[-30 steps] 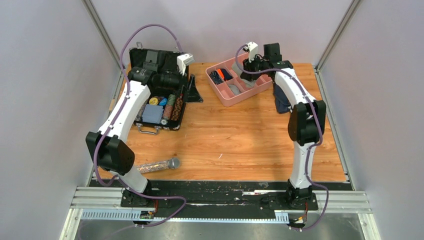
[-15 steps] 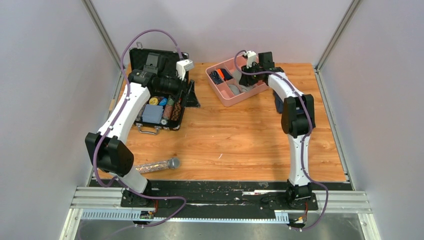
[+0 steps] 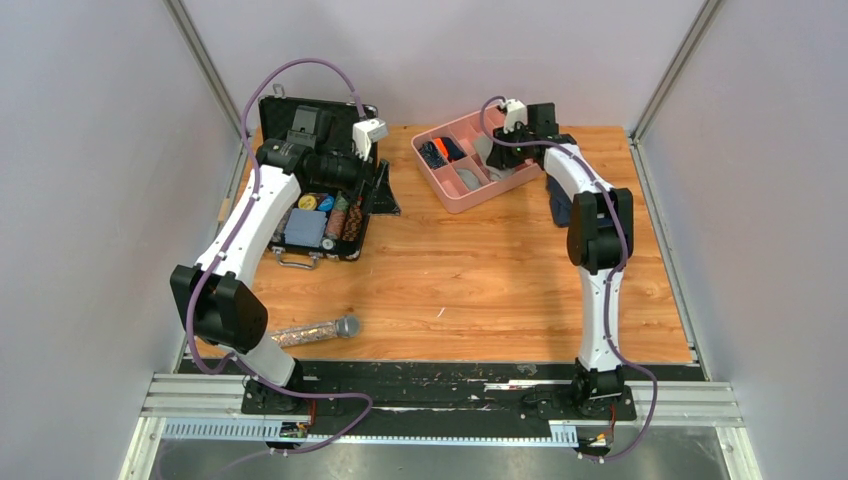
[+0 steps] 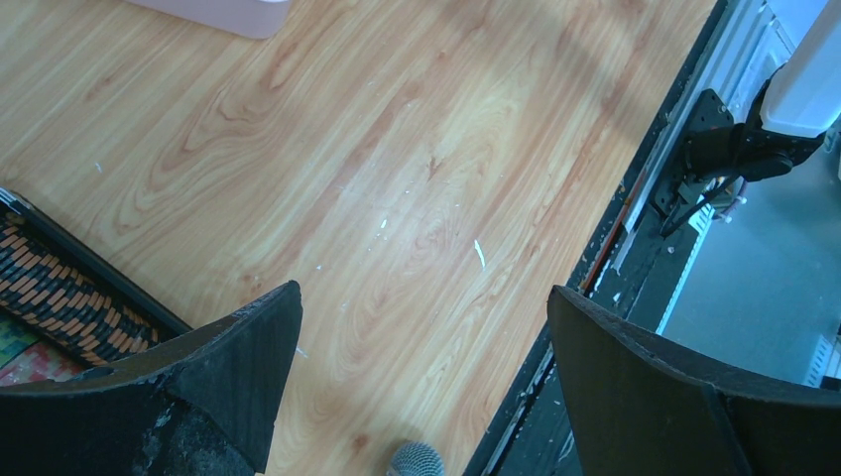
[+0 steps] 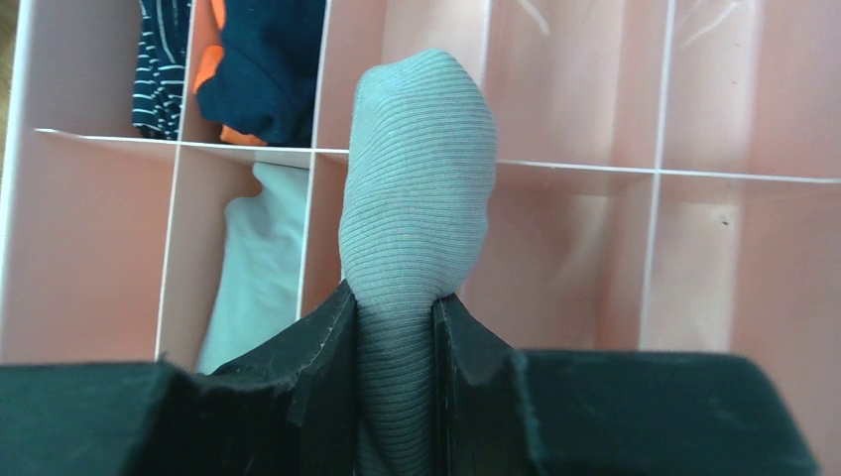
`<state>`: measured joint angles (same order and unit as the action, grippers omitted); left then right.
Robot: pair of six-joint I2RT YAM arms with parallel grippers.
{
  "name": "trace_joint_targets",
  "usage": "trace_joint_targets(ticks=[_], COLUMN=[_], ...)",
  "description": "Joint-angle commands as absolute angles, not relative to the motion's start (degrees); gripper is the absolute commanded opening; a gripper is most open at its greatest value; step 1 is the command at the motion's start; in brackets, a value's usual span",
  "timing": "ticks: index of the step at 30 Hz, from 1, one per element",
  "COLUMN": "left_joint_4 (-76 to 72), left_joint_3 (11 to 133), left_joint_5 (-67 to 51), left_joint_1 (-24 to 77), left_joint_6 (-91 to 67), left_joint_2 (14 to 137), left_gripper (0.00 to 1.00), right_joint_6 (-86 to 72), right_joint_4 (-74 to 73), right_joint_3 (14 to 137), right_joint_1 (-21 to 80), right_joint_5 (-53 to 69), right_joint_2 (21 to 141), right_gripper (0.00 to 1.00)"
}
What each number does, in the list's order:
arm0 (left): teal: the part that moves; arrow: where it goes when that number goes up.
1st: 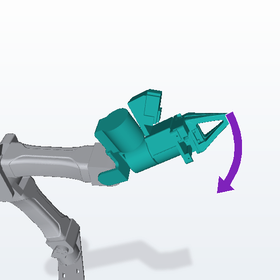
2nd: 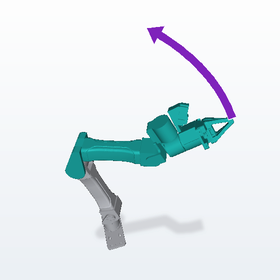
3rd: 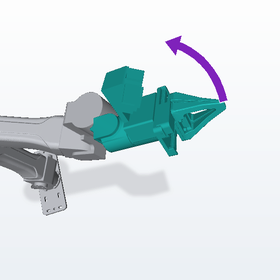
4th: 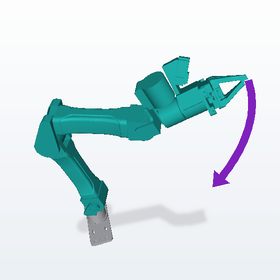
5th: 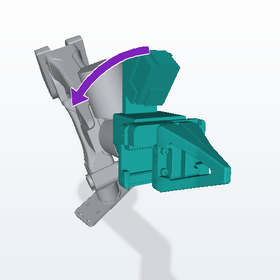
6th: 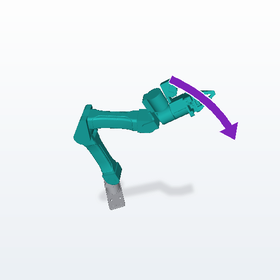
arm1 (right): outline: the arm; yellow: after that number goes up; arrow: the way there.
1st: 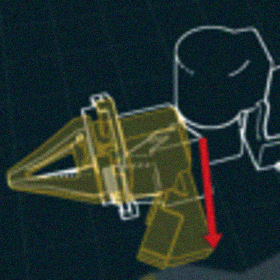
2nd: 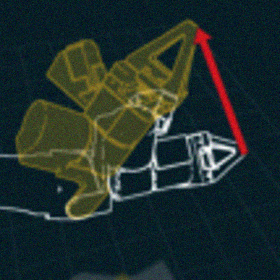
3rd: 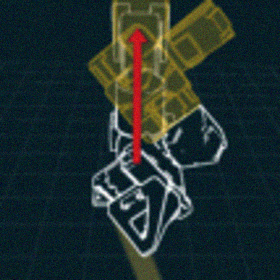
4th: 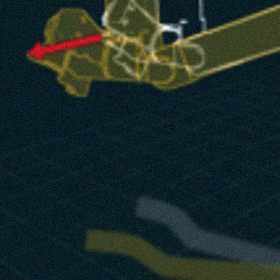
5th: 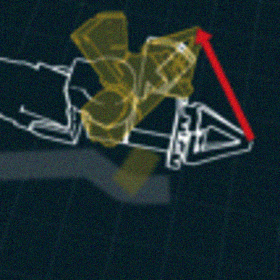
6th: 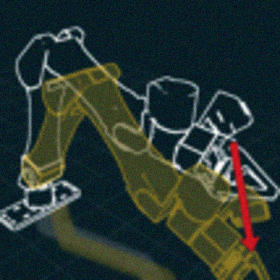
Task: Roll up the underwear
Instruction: Place the underwear in the storage box.
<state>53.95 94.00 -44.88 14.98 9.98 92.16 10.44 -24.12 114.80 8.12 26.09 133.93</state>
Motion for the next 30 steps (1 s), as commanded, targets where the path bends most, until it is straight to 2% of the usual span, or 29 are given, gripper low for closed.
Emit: trace_joint_targets(ticks=[1,21,26,30], left_joint_4=[53.41,52.46,52.36,52.21], left_joint_3=[93.58,93.66,93.61,93.69], left_joint_5=[-45.49,-45.44,-45.43,-45.30], left_joint_1=[14.64,14.68,14.68,14.68], left_joint_6=[10.90,10.07,10.03,10.21], left_joint_2=[91.61,92.64,92.72,92.81], left_gripper=[1.00,1.00,1.00,1.00], right_joint_6=[12.62,17.30,19.05,20.90], right_joint_4=[-20.80,-21.91,-32.90,-37.68], right_joint_3=[114.84,111.92,118.10,114.75], right_joint_1=[7.54,12.08,12.17,11.94], right_joint_5=[25.37,16.86,16.54,18.15], right_joint_2=[130.83,136.95,140.98,140.01], right_gripper=[0.00,0.00,0.00,0.00])
